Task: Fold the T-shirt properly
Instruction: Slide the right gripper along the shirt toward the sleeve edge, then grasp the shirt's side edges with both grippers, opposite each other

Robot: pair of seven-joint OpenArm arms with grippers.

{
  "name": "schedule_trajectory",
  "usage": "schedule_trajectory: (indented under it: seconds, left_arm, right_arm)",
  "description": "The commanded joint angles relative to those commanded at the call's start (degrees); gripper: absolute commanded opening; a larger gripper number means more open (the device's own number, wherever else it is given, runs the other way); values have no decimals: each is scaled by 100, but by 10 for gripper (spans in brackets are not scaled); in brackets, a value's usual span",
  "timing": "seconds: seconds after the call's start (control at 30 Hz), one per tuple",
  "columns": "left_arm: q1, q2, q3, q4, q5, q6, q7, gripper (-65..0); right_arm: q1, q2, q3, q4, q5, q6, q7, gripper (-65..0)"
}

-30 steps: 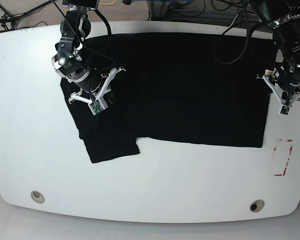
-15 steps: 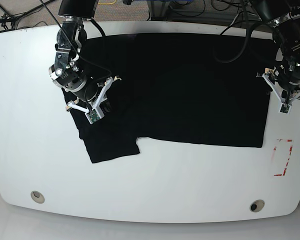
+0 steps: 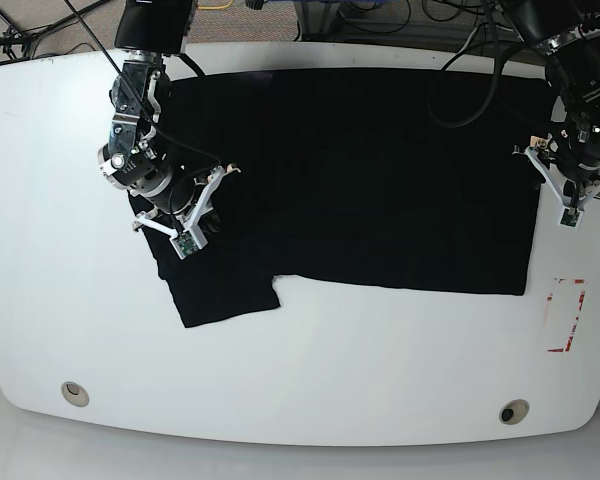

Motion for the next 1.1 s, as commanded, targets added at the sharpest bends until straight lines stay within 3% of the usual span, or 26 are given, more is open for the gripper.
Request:
schedule_trajectory:
  seconds: [0.07,0.13,0.33,0.47,0.53,0.7,0.83,1.1]
  left_arm:
    - [0,0,0,9,0,0,0,-304]
    - [0,0,0,18,0,0,0,-304]
    - [-35,0,0,18,0,0,0,-304]
    - [-62,0,0,18,0,0,0,-303]
    - [-132,-44,0,18,-9,0,0,-301]
    - [-325,-79,0,18,-9,0,9,-301]
    - [-545,-88,-9,18,-9,18,9,-301]
    - [-844,-97,-9,9,0,26,18,-301]
  right_arm:
    - [0,0,0,0,0,-9,0,-640]
    - [18,0,0,9,0,-18,0,-591]
    - [18,158,18,18,-9,-26,0,-233]
    - [158,255,18,-18,-9,-26,0,-70]
    - [273,273,176,-132,-9,-26,0,-41]
    - [818,308,756,-826,-9,-26,53,-40]
    - [1213,571,914,-1644,-9,-26,422,-49]
    - [2048,1011,905,-3543,9,4,1178,-184]
